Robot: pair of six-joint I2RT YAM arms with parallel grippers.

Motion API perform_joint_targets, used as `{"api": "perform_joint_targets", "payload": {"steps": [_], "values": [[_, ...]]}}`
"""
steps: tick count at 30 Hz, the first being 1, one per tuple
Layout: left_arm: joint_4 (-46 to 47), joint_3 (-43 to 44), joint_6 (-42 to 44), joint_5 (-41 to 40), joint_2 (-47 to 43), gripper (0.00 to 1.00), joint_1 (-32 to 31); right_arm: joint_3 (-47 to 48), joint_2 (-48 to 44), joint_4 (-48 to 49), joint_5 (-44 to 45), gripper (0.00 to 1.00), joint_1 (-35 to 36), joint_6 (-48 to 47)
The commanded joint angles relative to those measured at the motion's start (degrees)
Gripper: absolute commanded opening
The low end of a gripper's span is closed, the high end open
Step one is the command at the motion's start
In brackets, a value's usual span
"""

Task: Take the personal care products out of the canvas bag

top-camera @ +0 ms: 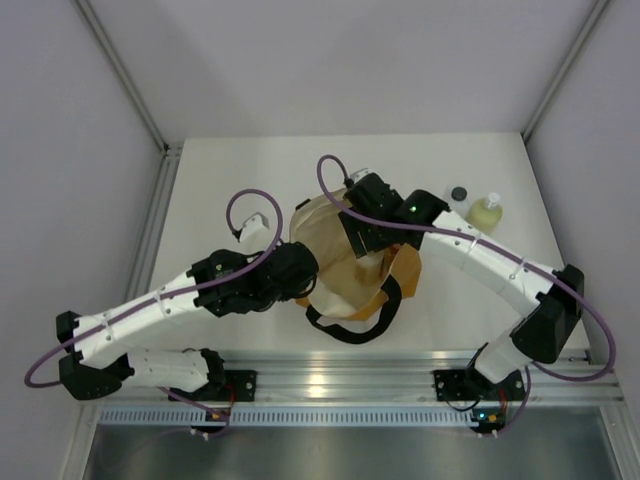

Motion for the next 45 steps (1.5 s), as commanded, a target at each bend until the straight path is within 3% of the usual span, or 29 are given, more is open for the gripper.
{"api": "perform_joint_targets", "payload": {"steps": [1, 17, 29, 33, 35, 37, 45], "values": [[1.45, -0.91, -1.58, 0.25, -0.56, 0.00, -0.26, -1.17, 1.81, 0.96, 0.13, 0.70, -2.45, -2.75], [1.45, -1.35, -1.41, 0.16, -0.56, 0.00, -0.26, -7.15, 5.68, 8.00, -1.29, 0.68, -3.51, -3.63], [1.45, -1.96, -1.40, -0.54, -1.35, 0.00, -0.26, -12.16, 4.63, 10.81, -0.66, 0.39, -4.21, -3.11], [1.45, -2.05, -1.49, -0.46, -1.26, 0.00, -0.26, -12.25, 4.02, 10.81, -0.57, 0.15, -4.21, -2.93], [1.45, -1.97, -1.49, -0.46, -1.26, 0.00, -0.26, -11.64, 3.58, 10.81, -0.66, 0.12, -4.21, -2.93], [1.36, -1.97, -1.49, -0.46, -1.26, 0.00, -0.26, -10.41, 3.05, 10.81, -0.84, 0.00, -4.30, -3.02], [1.45, -2.05, -1.93, -0.37, -0.82, 0.00, -0.26, -2.42, 0.59, 10.72, -2.59, 0.00, -3.16, -4.16]]}}
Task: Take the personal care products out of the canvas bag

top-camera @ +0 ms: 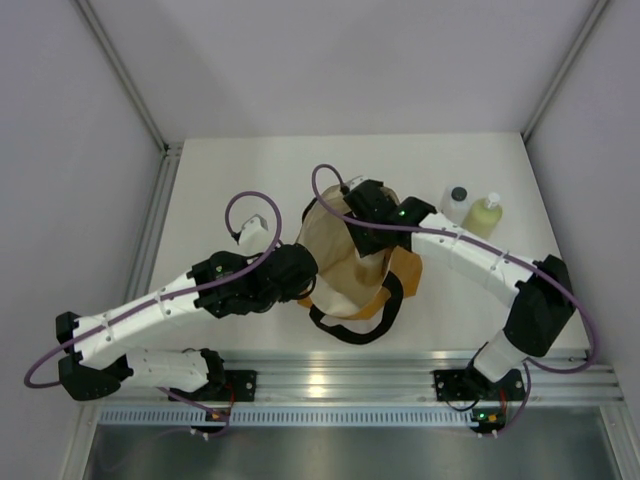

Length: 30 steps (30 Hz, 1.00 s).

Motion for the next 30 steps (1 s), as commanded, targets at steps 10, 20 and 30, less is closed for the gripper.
{"api": "perform_joint_targets", "payload": {"steps": [10, 20, 30], "values": [[0.42, -0.59, -0.45, -0.74, -0.17, 0.00, -0.26, 13.24, -5.11, -0.73, -0.76, 0.00, 2.06, -1.87], [0.33, -0.85, -0.62, -1.44, -0.69, 0.00, -0.26, 20.79, -5.20, -3.98, 0.56, 0.00, 5.92, -5.03], [0.33, -0.94, -0.62, -1.36, -0.69, 0.00, -0.26, 28.52, -5.02, -7.58, 2.14, 0.00, 10.40, -7.49]]}}
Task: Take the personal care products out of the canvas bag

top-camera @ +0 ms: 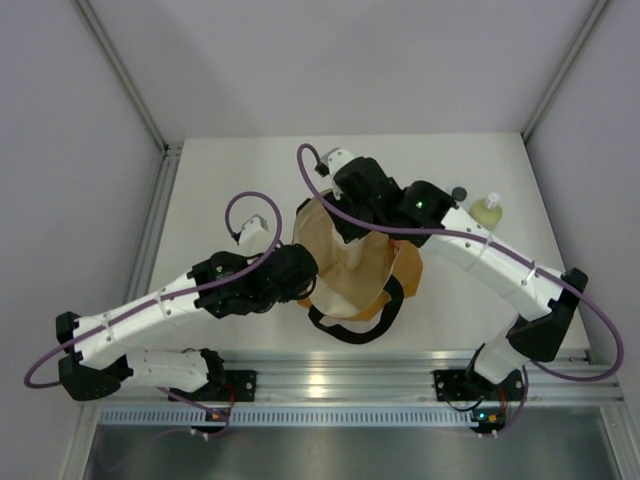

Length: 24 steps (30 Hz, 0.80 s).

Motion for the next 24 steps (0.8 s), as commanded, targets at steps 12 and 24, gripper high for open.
{"api": "perform_joint_targets", "payload": {"steps": [12, 24], "values": [[0.37, -1.01, -0.69, -1.55, -0.52, 0.00, -0.26, 23.43, -2.79, -5.90, 2.14, 0.00, 3.77, -1.86], [0.37, -0.65, -0.16, -1.73, -0.43, 0.00, -0.26, 33.71, -3.58, -11.44, 7.67, 0.00, 3.77, -2.38]]}}
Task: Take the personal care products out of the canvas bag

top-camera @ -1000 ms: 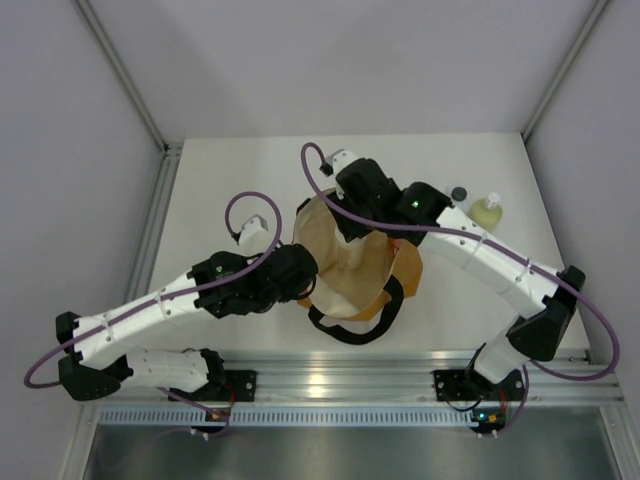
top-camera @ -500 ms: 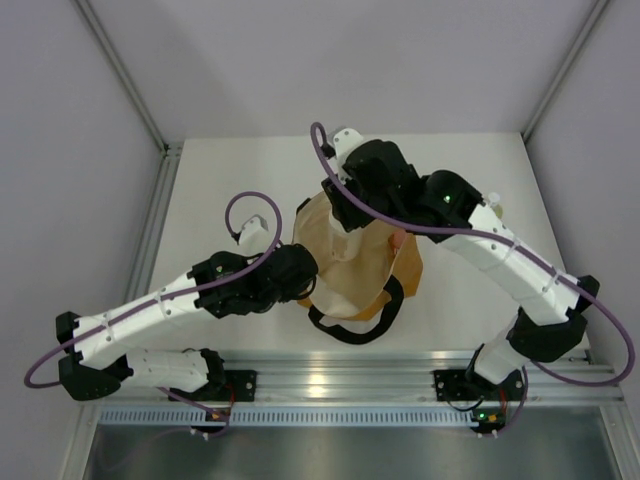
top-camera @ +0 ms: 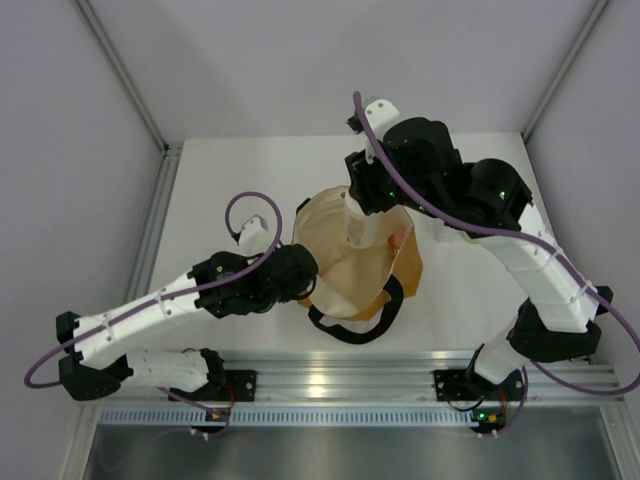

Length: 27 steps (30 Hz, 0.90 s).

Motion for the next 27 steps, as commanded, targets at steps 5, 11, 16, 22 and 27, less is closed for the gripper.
{"api": "perform_joint_targets", "payload": {"steps": [5, 11, 16, 22, 27], "values": [[0.37, -0.54, 0.08, -1.45, -0.17, 0.00, -0.26, 8.09, -5.07, 1.85, 9.13, 0.00, 0.89, -1.16], [0.37, -0.37, 0.17, -1.27, 0.10, 0.00, -0.26, 8.18, -6.74, 1.15, 14.14, 0.00, -1.13, -2.48], [0.37, -0.28, 0.61, -0.92, 0.45, 0.00, -0.26, 8.27, -8.24, 0.71, 16.17, 0.00, -5.26, -1.96], [0.37, -0.10, 1.14, -0.39, 1.32, 0.00, -0.26, 7.93, -9.99, 0.71, 14.50, 0.00, -13.17, -1.07], [0.37, -0.10, 1.14, -0.22, 1.33, 0.00, -0.26, 3.18, -11.75, 1.23, 13.27, 0.00, -19.23, -1.25]]}}
